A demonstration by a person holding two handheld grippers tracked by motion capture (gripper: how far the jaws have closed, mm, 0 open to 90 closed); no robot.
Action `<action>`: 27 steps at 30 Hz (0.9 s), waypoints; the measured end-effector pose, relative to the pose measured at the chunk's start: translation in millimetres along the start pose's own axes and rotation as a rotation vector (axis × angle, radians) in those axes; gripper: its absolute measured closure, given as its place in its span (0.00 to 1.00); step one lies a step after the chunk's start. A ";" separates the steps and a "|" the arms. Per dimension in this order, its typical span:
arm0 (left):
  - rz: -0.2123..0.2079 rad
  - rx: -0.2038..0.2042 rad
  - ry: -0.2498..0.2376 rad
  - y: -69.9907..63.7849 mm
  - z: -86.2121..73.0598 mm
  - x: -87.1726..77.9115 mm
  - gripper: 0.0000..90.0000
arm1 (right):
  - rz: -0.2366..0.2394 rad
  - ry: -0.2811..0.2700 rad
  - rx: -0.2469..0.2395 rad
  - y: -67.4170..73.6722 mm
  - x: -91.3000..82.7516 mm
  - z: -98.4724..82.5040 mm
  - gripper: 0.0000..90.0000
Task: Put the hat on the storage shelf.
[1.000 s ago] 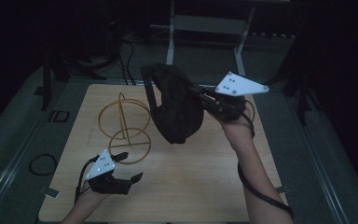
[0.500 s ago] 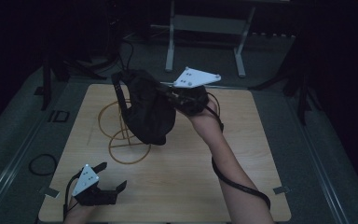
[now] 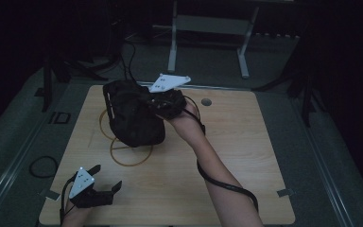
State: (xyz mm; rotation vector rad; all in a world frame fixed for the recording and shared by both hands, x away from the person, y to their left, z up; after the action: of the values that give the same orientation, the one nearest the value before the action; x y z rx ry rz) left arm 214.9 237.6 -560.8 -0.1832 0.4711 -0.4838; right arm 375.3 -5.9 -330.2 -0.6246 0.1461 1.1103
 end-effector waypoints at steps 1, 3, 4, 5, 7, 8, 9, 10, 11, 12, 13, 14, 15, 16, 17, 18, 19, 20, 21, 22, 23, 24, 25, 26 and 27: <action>-0.002 -0.002 0.003 0.0 -0.4 0.1 0.02 | 0.004 0.009 0.001 0.7 3.2 -0.1 0.97; -0.005 -0.001 0.006 -0.2 -1.1 0.6 0.02 | 0.021 0.013 0.000 1.7 9.1 -0.2 0.97; -0.009 -0.001 0.005 -0.2 -1.3 0.7 0.02 | 0.027 0.018 0.003 1.9 11.0 -0.2 0.97; -0.010 -0.002 0.004 -0.2 -1.4 0.7 0.02 | 0.030 0.023 0.000 2.2 13.4 -0.2 0.96; -0.015 -0.003 0.005 -0.1 -1.3 0.8 0.02 | 0.045 0.024 0.011 2.1 18.5 -0.5 0.96; -0.015 -0.003 0.005 -0.1 -1.3 0.8 0.02 | 0.045 0.024 0.011 2.1 18.5 -0.5 0.96; -0.013 -0.004 0.003 0.2 -1.1 0.5 0.02 | 0.062 0.024 0.026 2.5 22.2 -0.9 0.95; -0.015 -0.005 0.000 0.7 -1.0 0.2 0.02 | 0.056 0.023 0.025 3.4 23.7 -1.1 0.95; -0.015 -0.008 -0.002 1.0 -1.0 0.1 0.02 | 0.054 0.024 0.030 4.5 25.0 -1.3 0.95; -0.012 -0.011 -0.001 1.4 -1.2 0.1 0.02 | 0.062 0.023 0.032 5.0 26.3 -1.8 0.95; -0.012 -0.011 -0.001 1.4 -1.2 0.1 0.02 | 0.072 0.026 0.036 5.6 28.7 -2.9 0.94; -0.011 -0.010 0.002 1.9 -1.5 0.0 0.02 | 0.072 0.026 0.036 5.6 28.7 -2.9 0.94; -0.012 -0.009 0.001 1.9 -1.8 -0.3 0.02 | 0.080 0.024 0.049 6.2 32.0 -4.6 0.92; -0.012 -0.009 0.001 1.9 -1.8 -0.3 0.02 | 0.080 0.024 0.049 6.2 32.0 -4.6 0.92; -0.017 -0.012 -0.002 1.5 -1.6 -0.6 0.02 | 0.099 0.010 0.061 5.9 33.4 -5.5 0.87; -0.014 -0.009 -0.003 1.3 -1.3 -0.9 0.02 | 0.112 0.004 0.064 6.0 33.7 -5.5 0.83; -0.013 -0.009 -0.004 1.2 -1.2 -1.0 0.02 | 0.122 -0.002 0.067 6.4 34.1 -5.2 0.77; -0.013 -0.009 -0.004 1.2 -1.2 -1.0 0.02 | 0.122 -0.002 0.067 6.4 34.1 -5.2 0.77; -0.017 -0.013 -0.006 1.0 -1.2 -0.9 0.02 | 0.113 0.000 0.061 7.4 35.1 -4.7 0.71; -0.015 -0.011 -0.006 0.7 -1.2 -0.9 0.02 | 0.110 0.005 0.058 8.1 36.3 -4.7 0.68; -0.020 -0.013 -0.008 0.5 -1.3 -0.9 0.02 | 0.106 0.011 0.056 8.6 37.7 -5.0 0.64; -0.023 -0.016 -0.007 0.3 -1.3 -0.9 0.02 | 0.117 0.015 0.062 9.0 39.3 -5.9 0.63; -0.023 -0.016 -0.007 0.3 -1.3 -0.9 0.02 | 0.117 0.015 0.062 9.0 39.3 -5.9 0.63; -0.022 -0.011 -0.007 -0.2 -1.5 -0.9 0.02 | 0.117 0.023 0.060 9.8 41.9 -7.9 0.61; -0.026 -0.014 -0.009 -0.3 -1.6 -1.1 0.02 | 0.122 0.019 0.069 9.5 42.0 -8.4 0.61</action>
State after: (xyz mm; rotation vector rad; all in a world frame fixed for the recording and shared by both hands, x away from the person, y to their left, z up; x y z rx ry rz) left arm 213.2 237.8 -561.7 -0.2054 0.4638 -0.5047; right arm 387.8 25.6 -358.1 -0.5705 0.2399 1.2117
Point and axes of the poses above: each handheld gripper's, and its own axes: x roughly forward along the jaws, z roughly out of its top, y roughly to its left, the point moved 1 cm from there along x, roughly forward along the jaws, and after that the axes turned 15 degrees about -x, right-handed, at the moved point
